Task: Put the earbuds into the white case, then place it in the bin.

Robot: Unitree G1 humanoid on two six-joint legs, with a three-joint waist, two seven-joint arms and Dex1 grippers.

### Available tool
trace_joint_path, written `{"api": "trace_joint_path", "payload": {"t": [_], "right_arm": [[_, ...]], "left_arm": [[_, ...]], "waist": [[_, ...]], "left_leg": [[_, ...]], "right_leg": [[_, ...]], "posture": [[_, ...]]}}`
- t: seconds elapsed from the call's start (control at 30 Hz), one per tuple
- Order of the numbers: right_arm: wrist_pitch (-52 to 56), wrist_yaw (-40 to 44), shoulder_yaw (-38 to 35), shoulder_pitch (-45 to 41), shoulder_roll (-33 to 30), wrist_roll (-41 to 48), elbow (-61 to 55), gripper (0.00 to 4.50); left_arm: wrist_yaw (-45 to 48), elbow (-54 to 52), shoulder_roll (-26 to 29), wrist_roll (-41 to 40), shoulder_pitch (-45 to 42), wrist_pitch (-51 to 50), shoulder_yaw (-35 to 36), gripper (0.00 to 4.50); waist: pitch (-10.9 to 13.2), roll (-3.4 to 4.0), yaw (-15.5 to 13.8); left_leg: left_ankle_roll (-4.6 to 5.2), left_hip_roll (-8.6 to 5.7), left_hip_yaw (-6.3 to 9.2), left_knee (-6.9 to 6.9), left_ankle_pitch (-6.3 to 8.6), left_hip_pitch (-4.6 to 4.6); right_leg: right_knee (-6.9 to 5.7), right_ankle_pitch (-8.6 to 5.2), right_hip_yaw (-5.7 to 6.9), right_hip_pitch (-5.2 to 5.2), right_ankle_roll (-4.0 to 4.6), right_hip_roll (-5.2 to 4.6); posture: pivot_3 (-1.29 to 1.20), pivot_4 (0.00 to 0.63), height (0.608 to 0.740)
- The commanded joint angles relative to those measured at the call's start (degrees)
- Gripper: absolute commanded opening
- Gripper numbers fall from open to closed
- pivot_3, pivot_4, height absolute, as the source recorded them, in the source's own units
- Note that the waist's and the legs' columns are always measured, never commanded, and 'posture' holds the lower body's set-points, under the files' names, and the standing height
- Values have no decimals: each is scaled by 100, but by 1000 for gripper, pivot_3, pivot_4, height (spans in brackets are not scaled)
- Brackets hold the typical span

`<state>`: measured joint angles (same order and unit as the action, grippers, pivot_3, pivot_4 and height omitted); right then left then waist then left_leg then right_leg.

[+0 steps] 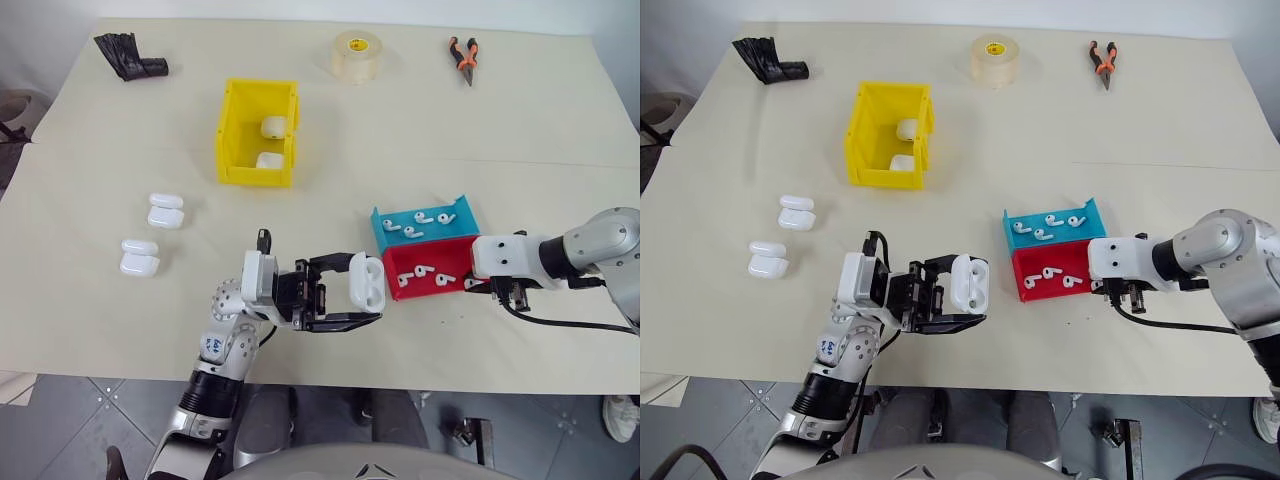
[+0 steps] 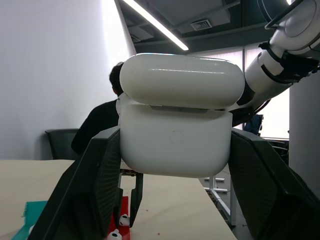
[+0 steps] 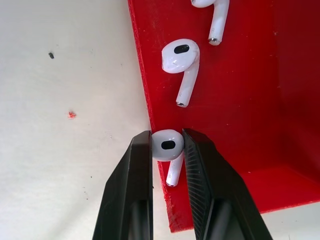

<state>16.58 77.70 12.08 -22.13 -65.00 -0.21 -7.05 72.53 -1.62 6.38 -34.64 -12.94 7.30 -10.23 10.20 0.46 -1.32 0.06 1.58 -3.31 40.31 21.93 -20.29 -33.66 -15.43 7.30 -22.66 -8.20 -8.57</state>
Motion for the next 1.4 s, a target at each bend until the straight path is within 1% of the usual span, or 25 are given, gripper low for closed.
{"api": "trace_joint_path", "payload": {"t": [0.03,0.1,0.2,0.23,0.33,0.37,0.4,0.43,0.47,0.53,0.6,0.7,0.83,1.0,1.2,1.4], "right_arm": [[17,102,-838,234,-23,796,-408,493],[-35,61,-1310,525,96,1260,-593,493],[-92,-122,-2055,1058,457,1917,-904,493],[-124,-208,-2315,1249,684,2193,-1048,493],[-47,-420,-2729,1557,1094,2707,-1370,493],[143,-681,-2799,1565,1300,2943,-1568,493],[271,-1246,-2939,1615,1847,3533,-1900,493],[378,-1662,-3038,1644,2244,3955,-2148,493],[543,-2087,-3075,1676,2595,4359,-2418,493],[550,-2827,-2937,1642,3304,4766,-2841,493],[527,-3335,-2776,1569,3787,4958,-3083,493],[551,-3779,-2320,1546,4247,4974,-3372,493],[428,-3822,-1806,1785,4503,4832,-3479,493],[339,-3681,-1494,1890,4578,4809,-3313,493],[67,-3333,-1317,2058,4502,4568,-3052,493],[-235,-3178,-1265,2214,4508,4355,-2767,493]], "left_arm": [[101,-225,73,-167,-70,-121,15,2807],[167,-210,117,-292,-68,-203,93,2807],[303,-93,137,-369,-103,-225,149,2807],[351,-17,116,-372,-131,-228,152,2807],[445,102,84,-384,-183,-271,176,2807],[510,114,132,-439,-202,-334,222,2807],[535,200,126,-435,-297,-405,209,2807],[556,263,118,-428,-368,-458,205,2807],[574,308,120,-428,-432,-515,207,2807],[658,347,226,-480,-478,-665,279,2807],[723,399,286,-492,-499,-745,329,2807],[753,421,329,-478,-531,-852,350,2807],[606,301,326,-495,-630,-1099,381,2807],[282,156,245,-498,-899,-1372,419,2807],[85,19,198,-507,-959,-1530,468,2807],[72,-70,192,-501,-977,-1620,472,2807]], "waist": [[0,0,-13],[0,0,-17],[1,-2,-32],[1,-2,-27],[1,-1,-23],[0,0,-22],[1,-1,-21],[0,-4,-14],[-1,-4,-6],[-2,-1,-8],[-3,1,1],[-3,2,0],[-5,4,-21],[-5,4,-1],[-4,4,0],[-4,4,-5]], "left_leg": [[0,0,0,0,0,-1],[0,0,1,0,0,-2],[0,-1,6,0,0,-2],[0,-1,9,1,0,-2],[0,-2,9,1,0,-2],[0,-2,6,1,0,0],[0,-2,7,1,0,1],[-1,-1,8,1,-1,2],[-5,6,11,3,-1,3],[-7,5,10,2,-2,4],[-7,4,9,1,-1,5],[-7,2,7,0,-1,5],[-5,-3,8,0,0,1],[-3,-2,6,-2,1,4],[-2,-2,3,-6,1,5],[-2,-3,1,-7,1,5]], "right_leg": [[1,0,0,0,0,0],[1,0,1,0,0,0],[4,1,5,4,-1,0],[5,1,9,7,-1,0],[4,1,8,8,-1,-1],[2,1,6,8,-2,-1],[2,1,5,8,-2,0],[0,1,6,8,-2,1],[-2,2,10,8,-1,6],[-9,1,6,7,-1,5],[-9,1,3,6,0,5],[-10,1,-1,3,0,6],[-9,1,-2,2,0,4],[-9,1,-3,2,0,5],[-8,1,-6,0,1,5],[-7,1,-7,0,0,5]], "posture": [[0,150,740],[0,150,740],[0,150,740],[0,150,740],[0,150,740],[0,150,740],[0,150,740],[0,150,740],[0,150,740],[0,150,740],[0,150,740],[0,150,740],[0,150,740],[0,150,740],[0,150,740],[0,150,740]]}}
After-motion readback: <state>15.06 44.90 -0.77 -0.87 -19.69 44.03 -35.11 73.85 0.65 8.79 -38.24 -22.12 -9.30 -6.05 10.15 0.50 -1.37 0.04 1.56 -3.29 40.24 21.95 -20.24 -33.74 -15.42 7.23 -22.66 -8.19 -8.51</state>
